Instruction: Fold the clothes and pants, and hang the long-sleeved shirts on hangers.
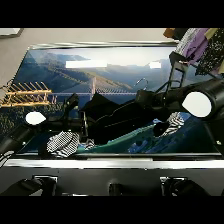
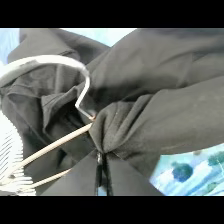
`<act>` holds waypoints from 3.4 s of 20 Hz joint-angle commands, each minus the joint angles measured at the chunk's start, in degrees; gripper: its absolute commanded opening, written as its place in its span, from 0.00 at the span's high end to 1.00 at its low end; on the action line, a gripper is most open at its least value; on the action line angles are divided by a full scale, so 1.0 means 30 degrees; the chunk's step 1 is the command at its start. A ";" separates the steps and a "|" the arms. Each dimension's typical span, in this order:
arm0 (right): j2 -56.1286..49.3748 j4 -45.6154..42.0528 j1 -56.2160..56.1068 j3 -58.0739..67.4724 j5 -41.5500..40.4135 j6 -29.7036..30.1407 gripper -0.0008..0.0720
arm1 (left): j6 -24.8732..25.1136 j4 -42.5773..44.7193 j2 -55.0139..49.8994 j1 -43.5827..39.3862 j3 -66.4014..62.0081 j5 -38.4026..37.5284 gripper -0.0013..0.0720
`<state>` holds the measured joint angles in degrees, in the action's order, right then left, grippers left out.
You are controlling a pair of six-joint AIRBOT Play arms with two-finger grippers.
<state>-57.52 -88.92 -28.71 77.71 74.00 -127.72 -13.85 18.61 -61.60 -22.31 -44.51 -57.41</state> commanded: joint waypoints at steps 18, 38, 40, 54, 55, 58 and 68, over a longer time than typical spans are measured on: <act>0.1734 0.0226 0.9304 0.2696 0.1545 0.6659 0.33 | 0.1348 -0.2164 -0.0743 -0.0925 -0.0015 0.0525 0.96; -0.6564 1.1402 1.0054 0.2652 0.6084 3.7310 0.29 | 0.1348 -0.2142 -0.0743 -0.0925 -0.0015 0.0517 0.95; -0.7023 1.2225 1.0061 0.2616 0.6091 3.7310 0.32 | 0.1348 -0.2142 -0.0743 -0.0925 -0.0015 0.0517 0.95; -0.6324 1.3005 1.0120 0.2594 0.8174 3.7266 0.95 | -0.2856 -0.2149 -0.0729 -0.0270 -0.0015 0.1290 0.41; -0.5952 1.2509 1.0120 0.2594 0.8153 3.7230 0.95 | -0.4233 -0.2142 -0.0707 0.0189 -0.0015 0.1311 0.41; -0.5115 1.1737 1.0120 0.2594 0.7941 3.6406 0.95 | -1.0127 -0.2142 -0.0503 0.2244 -0.0015 0.1304 0.24; -0.3577 1.1599 1.0098 0.2594 0.7300 3.1569 0.95 | -1.6546 -0.1297 -0.1654 -0.0882 -0.0022 0.6696 0.23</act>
<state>-68.90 -53.89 1.63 85.49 95.96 -29.76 -59.40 14.26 -65.01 -19.11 -44.53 -47.03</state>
